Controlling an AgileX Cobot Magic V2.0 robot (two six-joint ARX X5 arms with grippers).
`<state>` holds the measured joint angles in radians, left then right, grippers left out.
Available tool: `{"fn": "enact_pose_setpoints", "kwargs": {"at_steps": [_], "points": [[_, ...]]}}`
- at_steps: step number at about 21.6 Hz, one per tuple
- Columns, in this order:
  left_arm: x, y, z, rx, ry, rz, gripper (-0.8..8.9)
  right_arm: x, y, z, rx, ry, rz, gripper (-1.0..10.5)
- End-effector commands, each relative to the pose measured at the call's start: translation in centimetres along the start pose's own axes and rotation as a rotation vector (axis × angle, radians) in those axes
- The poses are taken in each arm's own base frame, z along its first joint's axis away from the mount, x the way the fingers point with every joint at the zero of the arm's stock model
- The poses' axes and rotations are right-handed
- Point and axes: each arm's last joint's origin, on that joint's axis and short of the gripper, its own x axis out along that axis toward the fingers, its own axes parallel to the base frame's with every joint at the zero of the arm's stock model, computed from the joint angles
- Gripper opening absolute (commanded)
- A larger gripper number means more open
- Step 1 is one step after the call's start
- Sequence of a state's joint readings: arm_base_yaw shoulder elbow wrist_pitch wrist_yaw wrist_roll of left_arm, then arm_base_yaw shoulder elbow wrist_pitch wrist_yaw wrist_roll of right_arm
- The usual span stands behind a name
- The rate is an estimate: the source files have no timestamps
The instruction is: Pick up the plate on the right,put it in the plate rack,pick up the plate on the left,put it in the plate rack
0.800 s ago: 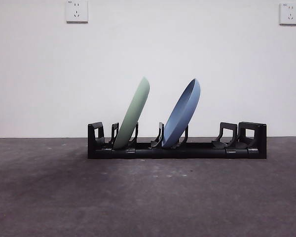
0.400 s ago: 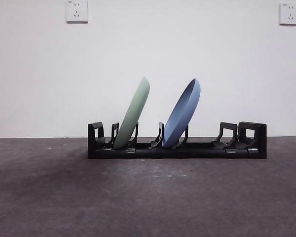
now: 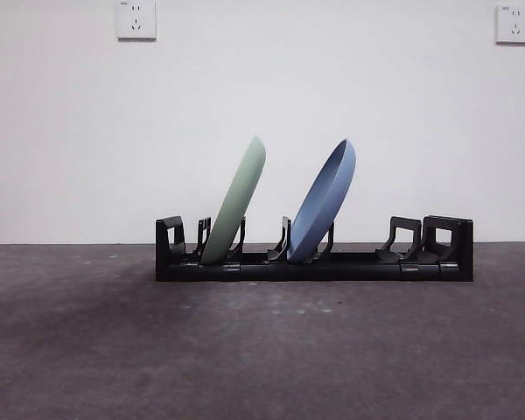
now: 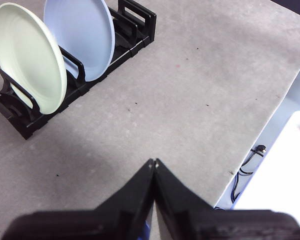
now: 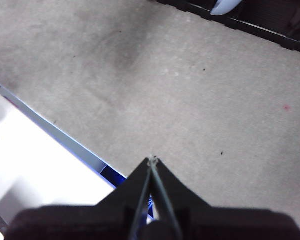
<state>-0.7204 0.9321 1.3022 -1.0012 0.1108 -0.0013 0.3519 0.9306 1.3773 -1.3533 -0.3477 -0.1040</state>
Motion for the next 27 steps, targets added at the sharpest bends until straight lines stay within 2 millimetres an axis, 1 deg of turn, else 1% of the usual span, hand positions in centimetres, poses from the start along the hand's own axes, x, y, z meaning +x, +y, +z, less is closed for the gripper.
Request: {"fn": "enact_pose_setpoints", "kwargs": {"at_steps": [1,7,17,19,23,26,27], "points": [[-0.1,0.0,0.1,0.007,-0.007,0.003,-0.04,0.4,-0.2,0.0,0.011,0.017,-0.005,0.0],[-0.1,0.0,0.0,0.006,-0.001,0.003,-0.04,1.1,-0.5,0.5,0.019,0.043,-0.019,0.0],[-0.1,0.0,0.2,0.025,-0.017,0.012,-0.04,2.8,-1.5,1.4,0.037,0.117,-0.1,0.0],[-0.1,0.1,0.5,0.03,-0.049,0.026,-0.04,3.1,-1.7,1.6,0.039,0.13,-0.117,0.0],[-0.3,0.7,1.9,0.132,-0.187,0.155,-0.04,4.1,-2.2,2.5,0.034,0.125,-0.158,0.0],[-1.6,2.4,2.6,0.218,-0.298,0.27,-0.04,4.6,-2.5,3.4,0.019,0.071,-0.167,0.0],[-2.2,2.9,2.6,0.234,-0.324,0.292,-0.04,4.7,-2.6,3.7,0.013,0.047,-0.169,0.0]]}}
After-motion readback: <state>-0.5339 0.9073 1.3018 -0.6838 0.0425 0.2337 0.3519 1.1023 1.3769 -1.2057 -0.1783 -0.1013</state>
